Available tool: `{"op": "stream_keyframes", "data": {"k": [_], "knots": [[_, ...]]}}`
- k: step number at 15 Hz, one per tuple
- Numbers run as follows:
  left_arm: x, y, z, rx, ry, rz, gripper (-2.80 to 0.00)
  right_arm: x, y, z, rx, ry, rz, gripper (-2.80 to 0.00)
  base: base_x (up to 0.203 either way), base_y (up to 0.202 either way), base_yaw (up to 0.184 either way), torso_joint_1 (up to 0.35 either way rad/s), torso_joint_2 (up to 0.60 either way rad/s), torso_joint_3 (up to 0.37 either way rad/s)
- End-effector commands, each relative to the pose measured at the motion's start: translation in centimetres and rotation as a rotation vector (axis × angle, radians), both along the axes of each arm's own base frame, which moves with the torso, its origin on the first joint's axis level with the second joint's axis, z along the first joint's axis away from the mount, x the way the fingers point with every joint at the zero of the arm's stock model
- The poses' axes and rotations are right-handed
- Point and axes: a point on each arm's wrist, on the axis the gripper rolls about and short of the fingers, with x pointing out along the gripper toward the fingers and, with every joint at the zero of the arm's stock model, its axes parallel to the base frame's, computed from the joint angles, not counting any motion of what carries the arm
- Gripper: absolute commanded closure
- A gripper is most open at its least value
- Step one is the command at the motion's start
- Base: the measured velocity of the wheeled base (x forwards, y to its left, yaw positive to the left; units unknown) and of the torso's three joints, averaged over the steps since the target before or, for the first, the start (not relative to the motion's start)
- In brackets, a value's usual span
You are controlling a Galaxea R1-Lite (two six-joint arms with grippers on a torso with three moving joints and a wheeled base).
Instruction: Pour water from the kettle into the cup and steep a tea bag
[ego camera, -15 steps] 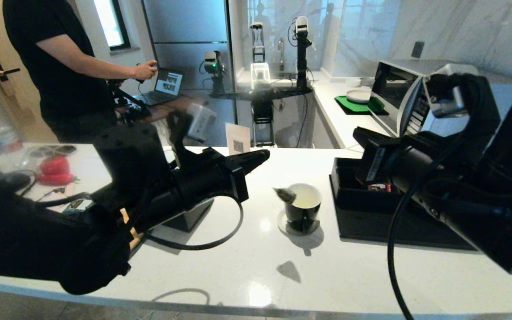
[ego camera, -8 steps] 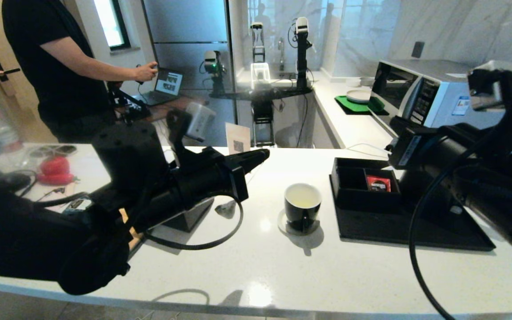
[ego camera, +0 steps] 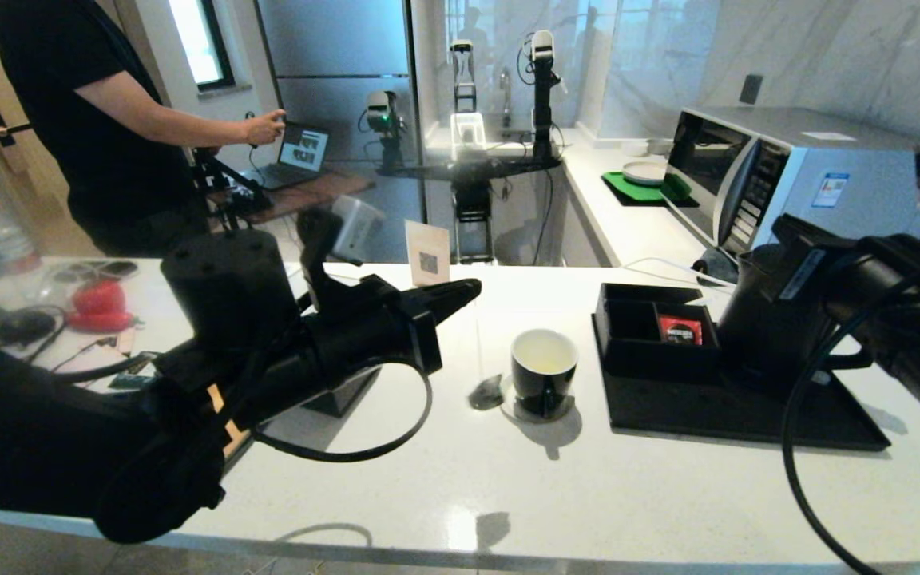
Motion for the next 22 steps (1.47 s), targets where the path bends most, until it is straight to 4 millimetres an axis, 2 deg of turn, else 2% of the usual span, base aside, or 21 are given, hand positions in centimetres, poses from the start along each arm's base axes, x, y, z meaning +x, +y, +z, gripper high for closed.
{"op": "stream_keyframes", "data": {"k": [1, 6, 9, 15, 22], "knots": [[-0.1, 0.1, 0.0, -0.003, -0.004, -0.002, 0.0, -0.1, -1.3, -0.7, 0.001, -0.002, -0.053, 0.0, 0.0, 0.0, 0.0, 0.0, 0.0, 0.0], [-1.3, 0.8, -0.6, 0.016, 0.023, -0.01, 0.0, -1.3, -3.0, -1.1, 0.007, -0.009, -0.103, 0.0, 0.0, 0.0, 0.0, 0.0, 0.0, 0.0], [-1.7, 1.0, -0.8, 0.022, 0.032, -0.018, 0.0, -1.9, -4.9, -1.6, 0.008, -0.015, -0.183, 0.0, 0.0, 0.0, 0.0, 0.0, 0.0, 0.0], [-2.2, 0.5, -1.2, 0.032, 0.045, -0.042, 0.0, -7.2, -8.5, -4.1, 0.002, -0.008, -0.327, 0.0, 0.0, 0.0, 0.0, 0.0, 0.0, 0.0], [-2.1, 0.4, -1.4, 0.034, 0.052, -0.044, 0.0, -12.4, -9.7, -6.7, 0.002, -0.037, -0.367, 0.0, 0.0, 0.0, 0.0, 0.0, 0.0, 0.0]]}}
